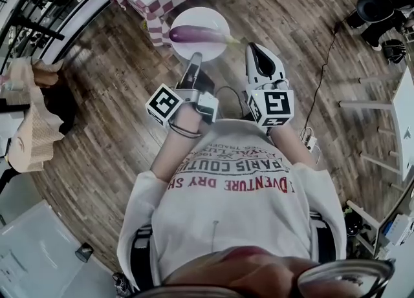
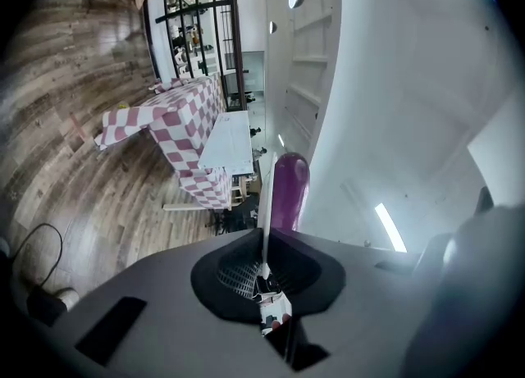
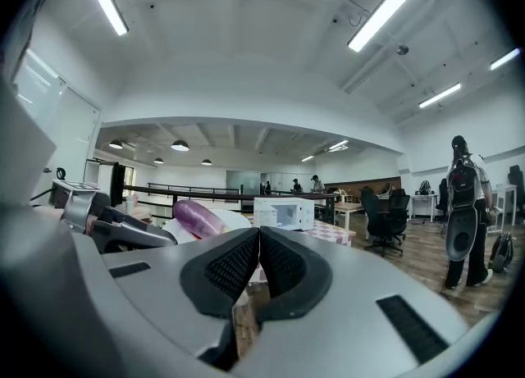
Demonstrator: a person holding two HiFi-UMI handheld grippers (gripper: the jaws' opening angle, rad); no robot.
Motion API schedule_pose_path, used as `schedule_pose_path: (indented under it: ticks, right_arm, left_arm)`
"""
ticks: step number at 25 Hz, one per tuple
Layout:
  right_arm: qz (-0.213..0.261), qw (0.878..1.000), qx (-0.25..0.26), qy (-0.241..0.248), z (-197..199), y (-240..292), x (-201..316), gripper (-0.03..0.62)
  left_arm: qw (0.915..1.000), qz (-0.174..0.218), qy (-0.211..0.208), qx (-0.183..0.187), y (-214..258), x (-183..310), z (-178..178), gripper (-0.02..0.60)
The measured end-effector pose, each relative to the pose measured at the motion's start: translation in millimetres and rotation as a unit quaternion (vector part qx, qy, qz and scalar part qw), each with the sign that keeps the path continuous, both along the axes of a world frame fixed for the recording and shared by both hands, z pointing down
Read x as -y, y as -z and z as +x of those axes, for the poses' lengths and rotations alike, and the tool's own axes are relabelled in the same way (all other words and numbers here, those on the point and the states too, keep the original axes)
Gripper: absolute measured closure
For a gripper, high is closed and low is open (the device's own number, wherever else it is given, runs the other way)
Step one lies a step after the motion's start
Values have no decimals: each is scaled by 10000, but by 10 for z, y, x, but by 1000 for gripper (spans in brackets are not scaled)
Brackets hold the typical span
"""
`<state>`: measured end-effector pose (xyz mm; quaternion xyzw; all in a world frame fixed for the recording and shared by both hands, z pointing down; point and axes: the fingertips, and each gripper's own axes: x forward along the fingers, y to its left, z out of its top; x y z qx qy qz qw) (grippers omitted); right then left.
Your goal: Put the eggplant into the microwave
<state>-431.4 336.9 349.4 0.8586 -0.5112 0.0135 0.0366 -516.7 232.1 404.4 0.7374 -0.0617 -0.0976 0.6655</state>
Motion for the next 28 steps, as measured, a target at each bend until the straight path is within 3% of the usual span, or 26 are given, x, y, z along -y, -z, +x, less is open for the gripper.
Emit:
schedule_pose_path:
  ticks: [4, 11, 21, 25, 28]
  right_arm:
    - [-65, 9999, -27, 96, 140, -44, 7, 568]
    - [-1, 9993, 84, 367, 849, -151, -41, 568]
    - [91, 9964, 105, 838, 2342, -19, -169, 568]
    - [7, 9957, 181, 910, 2877, -70, -300, 568]
    - [13, 9957, 251, 887, 3224, -142, -327, 568]
  left_arm:
    - [9999, -10, 85, 75, -77, 32, 145, 546]
    - [9994, 64, 329, 65, -92, -91, 770, 545]
    - [9953, -89, 941, 187, -96, -333, 2051, 546]
    - [9932, -329, 1099, 202, -135, -491, 2516, 545]
    - [9929, -142, 1119, 370, -166, -558, 2777, 545]
